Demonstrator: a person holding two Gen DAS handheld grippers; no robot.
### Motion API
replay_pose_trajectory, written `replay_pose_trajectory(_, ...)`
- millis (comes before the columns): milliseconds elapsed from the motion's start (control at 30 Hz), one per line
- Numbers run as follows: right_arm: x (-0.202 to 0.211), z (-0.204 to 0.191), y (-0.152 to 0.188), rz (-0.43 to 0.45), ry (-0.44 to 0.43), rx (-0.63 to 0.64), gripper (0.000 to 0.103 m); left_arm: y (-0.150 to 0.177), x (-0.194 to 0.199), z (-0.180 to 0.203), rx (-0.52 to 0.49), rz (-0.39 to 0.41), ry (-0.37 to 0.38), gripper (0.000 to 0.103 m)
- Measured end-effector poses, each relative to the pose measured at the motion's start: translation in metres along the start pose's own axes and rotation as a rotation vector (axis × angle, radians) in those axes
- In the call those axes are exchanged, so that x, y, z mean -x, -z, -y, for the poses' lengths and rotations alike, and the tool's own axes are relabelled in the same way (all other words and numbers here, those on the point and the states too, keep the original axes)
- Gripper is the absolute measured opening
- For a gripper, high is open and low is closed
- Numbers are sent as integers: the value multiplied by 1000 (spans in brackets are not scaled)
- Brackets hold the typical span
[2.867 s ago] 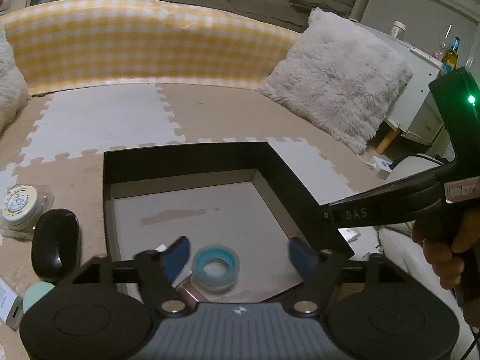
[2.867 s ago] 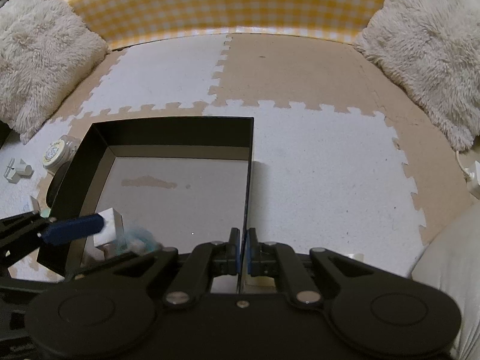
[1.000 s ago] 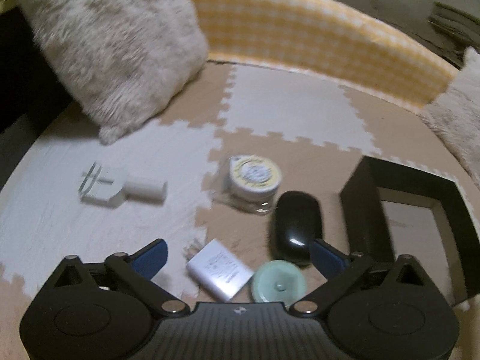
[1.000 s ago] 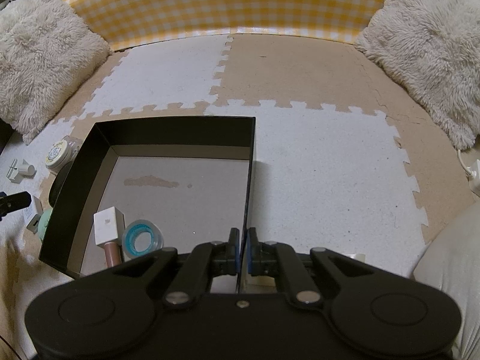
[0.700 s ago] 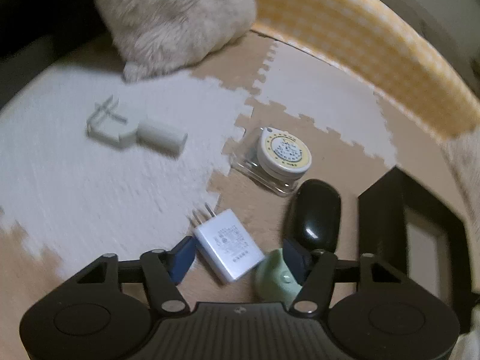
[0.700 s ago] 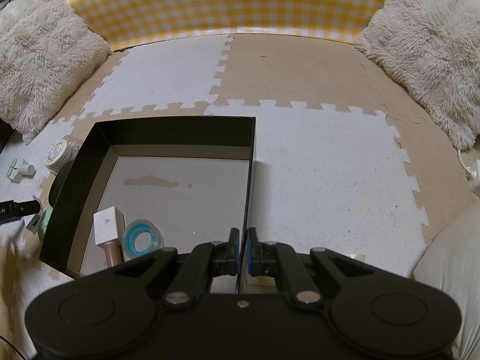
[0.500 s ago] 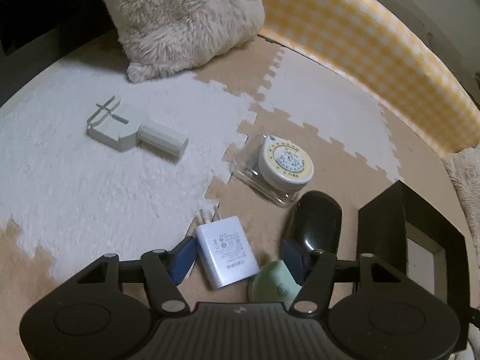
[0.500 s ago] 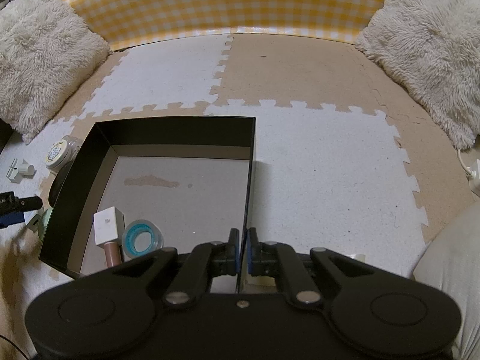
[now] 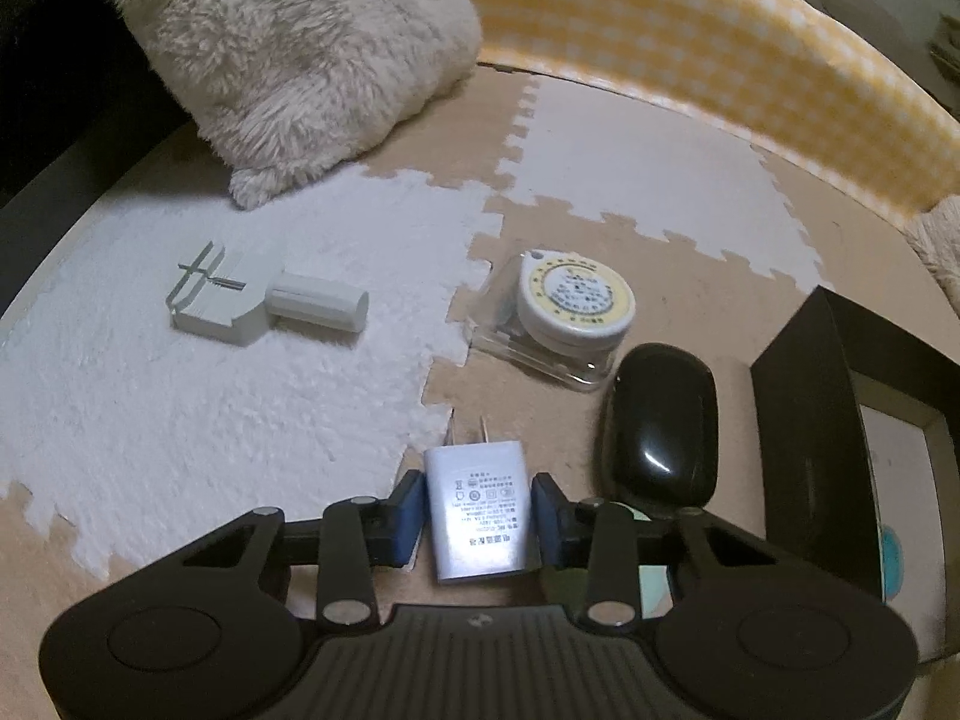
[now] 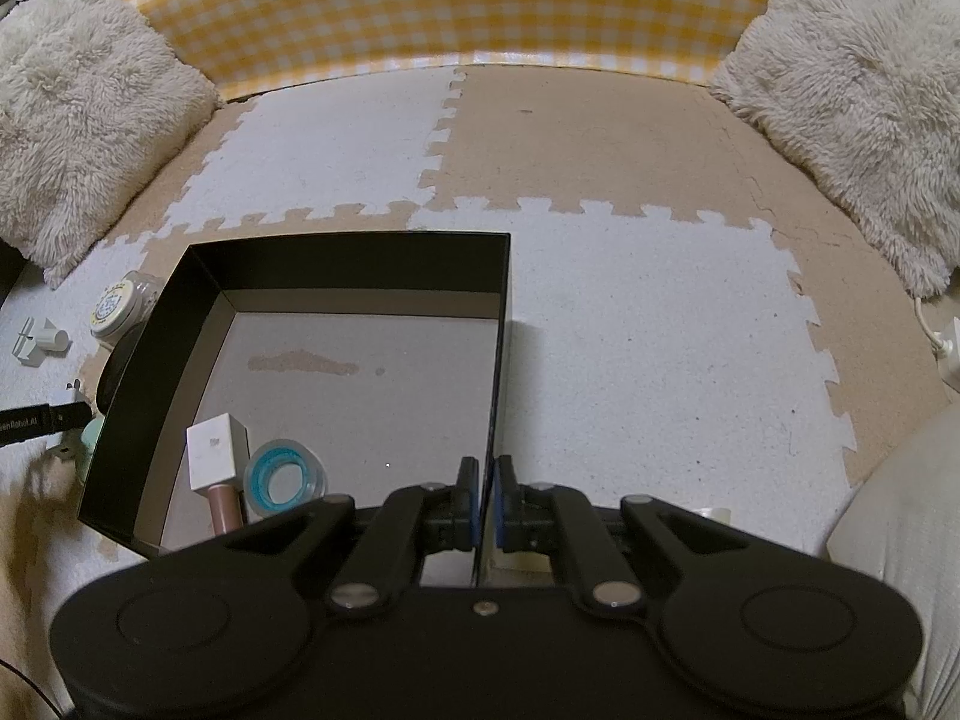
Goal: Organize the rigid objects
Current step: 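Carry the charger into the black box and release it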
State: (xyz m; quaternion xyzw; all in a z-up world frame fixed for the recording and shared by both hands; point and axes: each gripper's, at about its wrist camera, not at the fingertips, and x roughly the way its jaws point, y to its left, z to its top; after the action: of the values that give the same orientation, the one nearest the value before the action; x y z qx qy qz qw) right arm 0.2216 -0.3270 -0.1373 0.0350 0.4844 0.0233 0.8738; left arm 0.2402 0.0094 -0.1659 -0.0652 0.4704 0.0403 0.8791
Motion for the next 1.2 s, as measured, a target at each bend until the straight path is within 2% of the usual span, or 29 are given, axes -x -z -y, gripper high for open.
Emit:
replay_pose_trajectory(133, 0, 0, 0, 0, -1, -1, 5, -3, 11, 3, 3, 35, 10, 40)
replay_pose_trajectory(233, 0, 0, 0, 0, -1, -1, 5, -10, 31, 11, -9, 95, 52, 40)
replay_pose_trajectory(500, 0, 0, 0, 0, -2, -1, 5, -18, 81, 63, -103, 204, 249, 40)
replay_pose_trajectory(633, 0, 0, 0, -1, -3, -2, 5, -9, 91, 94, -163, 204, 343, 40)
replay_pose_trajectory(733, 0, 0, 0, -1, -3, -1, 5, 2, 91, 114, -212, 198, 384, 40)
replay_pose_trajectory(1200, -1, 1, 0, -6, -6, -7, 5, 36, 61, 169, -314, 123, 518, 40)
